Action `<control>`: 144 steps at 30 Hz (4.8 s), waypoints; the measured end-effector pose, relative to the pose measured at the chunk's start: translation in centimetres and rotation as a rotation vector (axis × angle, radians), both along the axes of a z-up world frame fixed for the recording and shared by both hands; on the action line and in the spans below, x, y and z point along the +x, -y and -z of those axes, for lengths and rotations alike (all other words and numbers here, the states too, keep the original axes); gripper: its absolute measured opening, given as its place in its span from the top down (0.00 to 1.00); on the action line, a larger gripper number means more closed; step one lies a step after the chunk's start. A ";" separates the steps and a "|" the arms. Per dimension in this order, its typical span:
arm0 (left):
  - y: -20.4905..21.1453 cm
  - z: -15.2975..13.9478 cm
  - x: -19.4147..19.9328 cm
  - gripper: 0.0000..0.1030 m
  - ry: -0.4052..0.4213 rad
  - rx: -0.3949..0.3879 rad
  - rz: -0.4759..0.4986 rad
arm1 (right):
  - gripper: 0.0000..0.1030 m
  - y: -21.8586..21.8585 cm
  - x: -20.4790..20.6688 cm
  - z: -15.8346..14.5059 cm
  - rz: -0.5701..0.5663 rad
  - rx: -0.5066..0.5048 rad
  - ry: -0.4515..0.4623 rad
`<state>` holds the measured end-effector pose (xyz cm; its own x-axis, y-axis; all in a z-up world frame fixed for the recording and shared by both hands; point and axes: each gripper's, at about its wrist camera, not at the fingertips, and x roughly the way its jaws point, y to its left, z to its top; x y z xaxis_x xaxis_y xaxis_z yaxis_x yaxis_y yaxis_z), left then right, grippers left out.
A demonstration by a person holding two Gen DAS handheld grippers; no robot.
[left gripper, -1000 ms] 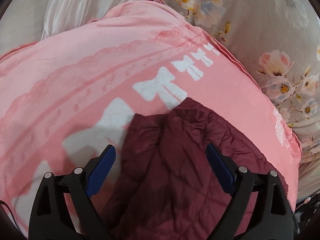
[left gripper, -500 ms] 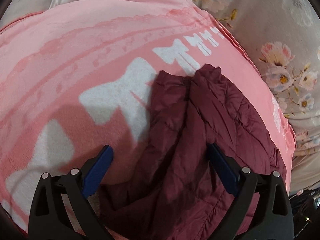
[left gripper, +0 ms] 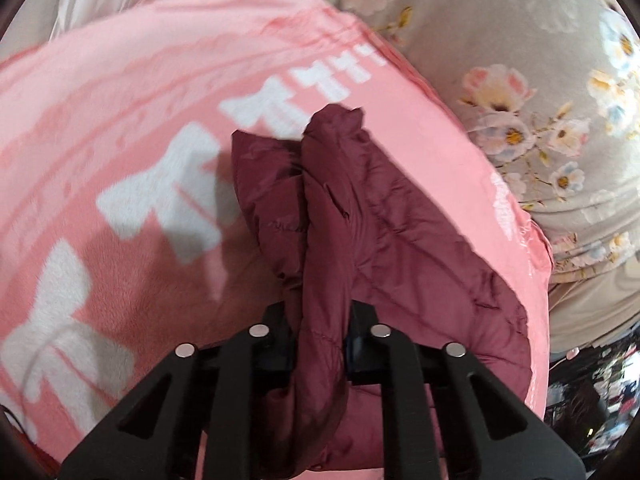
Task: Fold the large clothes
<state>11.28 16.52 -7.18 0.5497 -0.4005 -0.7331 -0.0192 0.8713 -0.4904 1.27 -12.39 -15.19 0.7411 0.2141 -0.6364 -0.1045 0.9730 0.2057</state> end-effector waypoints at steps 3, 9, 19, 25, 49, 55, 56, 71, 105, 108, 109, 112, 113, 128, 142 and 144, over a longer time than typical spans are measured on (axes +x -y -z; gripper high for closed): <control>0.9 -2.2 -0.6 0.88 0.048 0.007 0.015 | 0.80 0.0 -1.8 0.0 -0.014 -0.006 -0.005; 3.0 -5.8 -1.7 0.89 0.122 0.006 0.054 | 0.86 -1.9 -3.0 1.3 -0.070 -0.079 -0.031; 8.2 -10.6 -4.9 0.90 0.225 -0.003 0.204 | 0.86 -2.9 -3.2 3.5 -0.087 -0.096 -0.034; 12.8 -12.3 -6.8 0.90 0.267 0.056 0.303 | 0.86 -3.2 -3.7 4.0 -0.088 -0.117 -0.006; 28.6 -10.5 -7.0 0.91 0.202 0.208 0.589 | 0.89 2.7 -7.4 4.5 -0.063 0.165 0.002; 31.6 -8.4 -6.4 0.91 0.156 0.231 0.620 | 0.87 7.4 -11.2 3.8 0.051 0.180 0.008; 32.3 -7.8 -6.4 0.91 0.146 0.238 0.627 | 0.87 8.0 -11.8 3.7 0.067 0.180 0.010; 40.1 -1.2 -7.9 0.91 0.050 0.365 0.707 | 0.87 12.8 -17.1 4.5 0.219 0.183 0.009; 24.9 -7.4 -3.5 0.29 0.158 0.329 0.222 | 0.38 18.8 -11.1 -2.7 0.343 0.359 0.149; 23.6 -6.1 -3.5 0.29 0.122 0.350 0.203 | 0.38 18.3 -9.7 -2.2 0.370 0.336 0.111; 23.4 -5.6 -3.7 0.29 0.116 0.358 0.197 | 0.38 18.3 -9.5 -2.0 0.379 0.334 0.101; 23.2 -4.5 -3.3 0.29 0.084 0.359 0.196 | 0.69 18.5 -9.1 -1.7 0.380 0.353 0.094; 23.3 -4.2 -3.2 0.30 0.072 0.356 0.198 | 0.80 18.8 -9.5 -1.9 0.379 0.359 0.111; 33.8 -9.0 -3.9 0.33 0.214 0.261 0.436 | 0.90 22.0 -13.9 2.4 0.440 0.401 0.103; 47.3 -1.7 -0.8 0.46 0.095 0.500 0.535 | 0.90 22.2 -14.2 5.4 0.459 0.401 0.053; 47.7 -0.7 -0.4 0.46 0.083 0.521 0.532 | 0.90 22.2 -14.0 5.7 0.460 0.396 0.047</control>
<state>10.88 -31.19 -6.45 0.4408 -0.2397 -0.8650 0.4885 0.8725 0.0072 -12.73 -34.54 -20.92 0.8393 0.0783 -0.5380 0.2911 0.7711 0.5663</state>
